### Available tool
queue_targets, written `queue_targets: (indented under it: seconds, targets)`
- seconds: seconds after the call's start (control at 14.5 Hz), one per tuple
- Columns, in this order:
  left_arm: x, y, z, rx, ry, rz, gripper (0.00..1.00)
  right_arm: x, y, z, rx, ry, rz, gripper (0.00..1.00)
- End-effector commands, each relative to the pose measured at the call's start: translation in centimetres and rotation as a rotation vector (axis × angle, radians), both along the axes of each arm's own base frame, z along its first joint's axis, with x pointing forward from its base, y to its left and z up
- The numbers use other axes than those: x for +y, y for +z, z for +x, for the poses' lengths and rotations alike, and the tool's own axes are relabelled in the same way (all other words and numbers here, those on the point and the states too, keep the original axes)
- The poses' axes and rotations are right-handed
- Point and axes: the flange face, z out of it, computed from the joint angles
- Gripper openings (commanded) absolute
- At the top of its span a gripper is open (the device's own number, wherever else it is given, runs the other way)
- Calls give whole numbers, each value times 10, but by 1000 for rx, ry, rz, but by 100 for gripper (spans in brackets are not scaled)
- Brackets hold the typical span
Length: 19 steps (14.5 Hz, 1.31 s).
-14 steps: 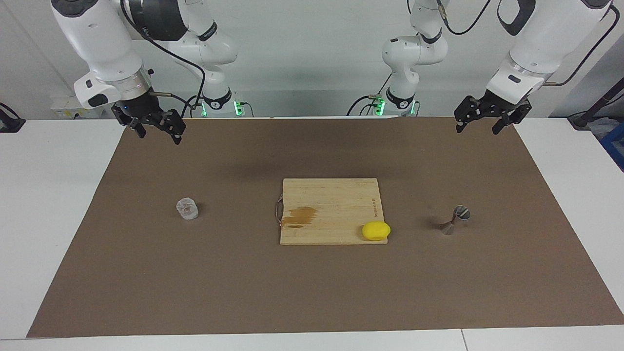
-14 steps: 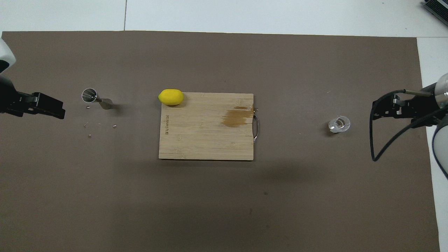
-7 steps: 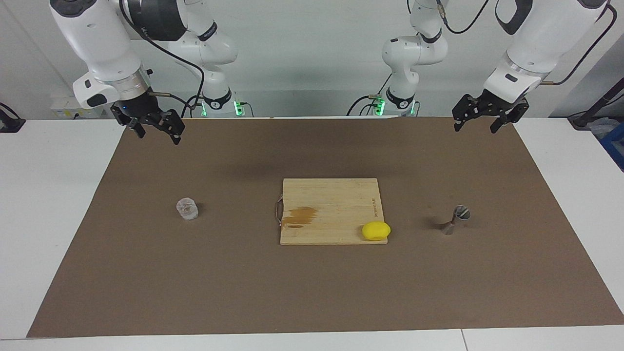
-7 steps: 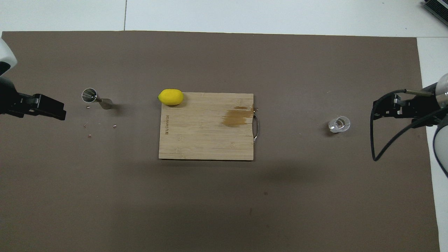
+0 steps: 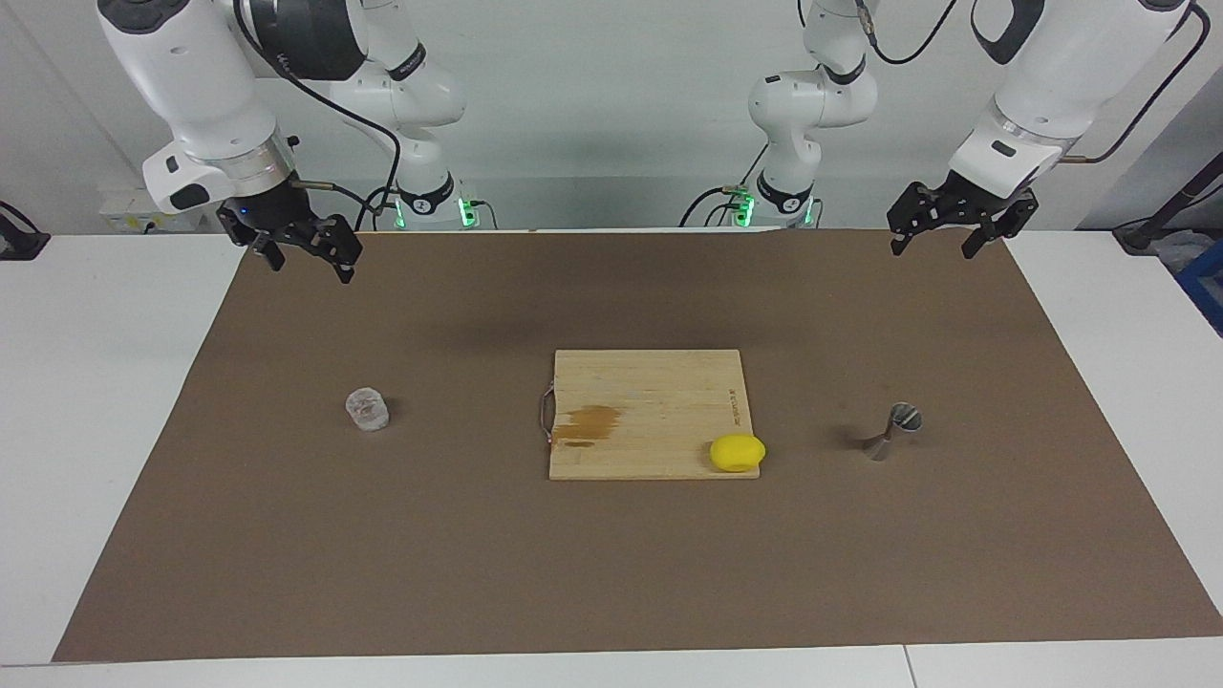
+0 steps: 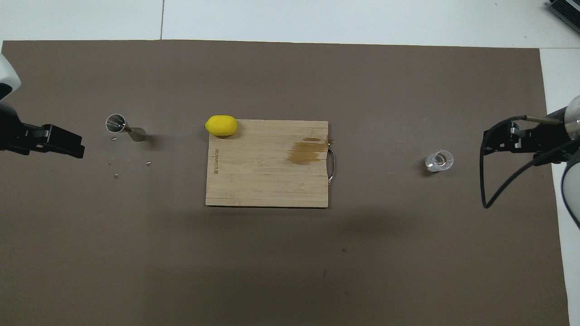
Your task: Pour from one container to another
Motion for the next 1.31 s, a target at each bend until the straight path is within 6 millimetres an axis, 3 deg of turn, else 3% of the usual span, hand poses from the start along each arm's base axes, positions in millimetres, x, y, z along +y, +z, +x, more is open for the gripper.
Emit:
queue_targets:
  seconds: [0.0,0.41,0.69,0.97,1.24]
  targets:
    - [3,2,-8,-12,6,7,100,-4,1,-7,-6,6,4,100]
    - [-3,-7,-21,40,-5,14,100,-4,1,-7,-6,6,3,100]
    - [-11,-32,-25,29,65,18,100,-3,0,-7,-4,8,3,100]
    - [11,-62,7,90,221,-64,100,-4,0,-7,-4,6,4,100]
    - [50,-99,54,207,571,-155,100,-2,2,-8,-4,9,3,100]
